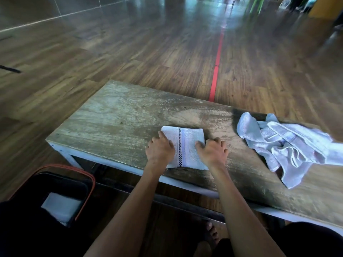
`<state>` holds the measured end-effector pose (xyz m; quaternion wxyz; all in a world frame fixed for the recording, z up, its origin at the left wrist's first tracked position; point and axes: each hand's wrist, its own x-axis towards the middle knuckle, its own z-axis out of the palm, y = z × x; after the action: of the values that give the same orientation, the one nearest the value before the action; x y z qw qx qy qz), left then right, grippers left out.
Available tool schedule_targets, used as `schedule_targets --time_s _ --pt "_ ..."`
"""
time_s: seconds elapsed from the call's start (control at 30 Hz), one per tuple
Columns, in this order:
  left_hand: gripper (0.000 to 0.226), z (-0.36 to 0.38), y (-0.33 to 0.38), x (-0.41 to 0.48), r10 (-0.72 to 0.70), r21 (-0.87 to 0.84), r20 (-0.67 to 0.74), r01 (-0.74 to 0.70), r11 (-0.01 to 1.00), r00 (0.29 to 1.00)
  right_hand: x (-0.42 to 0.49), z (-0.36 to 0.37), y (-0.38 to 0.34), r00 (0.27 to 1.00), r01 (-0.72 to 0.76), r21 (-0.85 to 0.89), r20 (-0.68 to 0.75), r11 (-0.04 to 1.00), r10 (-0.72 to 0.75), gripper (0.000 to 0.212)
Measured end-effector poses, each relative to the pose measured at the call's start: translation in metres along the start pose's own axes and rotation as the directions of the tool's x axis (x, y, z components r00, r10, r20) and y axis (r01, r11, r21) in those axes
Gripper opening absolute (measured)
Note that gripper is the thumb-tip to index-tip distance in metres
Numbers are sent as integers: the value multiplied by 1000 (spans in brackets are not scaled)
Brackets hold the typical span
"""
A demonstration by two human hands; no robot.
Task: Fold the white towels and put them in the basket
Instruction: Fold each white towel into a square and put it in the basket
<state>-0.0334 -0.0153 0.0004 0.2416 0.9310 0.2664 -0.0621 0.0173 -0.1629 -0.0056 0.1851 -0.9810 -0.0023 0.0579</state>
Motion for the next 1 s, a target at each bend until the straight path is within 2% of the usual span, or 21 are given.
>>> schedule_targets --time_s 0.07,0.13,0.2,0.3,0.43,0.53,0.73,0.87,1.0 --pt "54 -5 3 1 19 -56 -9 -19 998 1000 1 -1 0 996 -53 110 71 993 45 40" --pt "49 -7 4 1 75 -238 -20 -77 968 997 0 0 0 993 -86 227 101 970 64 34" --pt "50 -6 2 0 118 -435 -25 -117 893 993 -1 -4 -1 993 -101 365 95 925 71 34" --pt "53 -1 -2 -3 89 -624 -30 -88 777 996 -7 -12 -3 991 -115 593 125 797 50 33" --pt "53 -2 2 -15 38 -786 -21 -40 617 999 -18 -19 1 998 -68 724 55 686 41 26" --pt "50 -7 5 -25 72 -836 -58 -88 542 996 -29 -28 6 998 -52 769 19 637 58 24" --pt "47 -50 10 -51 171 -877 -146 -207 433 974 -44 -65 -10 983 158 785 -183 599 -20 15" --pt "45 -90 -6 -66 165 -843 -251 -299 447 954 -58 -96 -47 958 287 775 -242 563 -155 22" --pt "46 -138 -46 -86 87 -780 -373 -363 509 924 -79 -104 -104 927 363 787 -251 500 -278 21"
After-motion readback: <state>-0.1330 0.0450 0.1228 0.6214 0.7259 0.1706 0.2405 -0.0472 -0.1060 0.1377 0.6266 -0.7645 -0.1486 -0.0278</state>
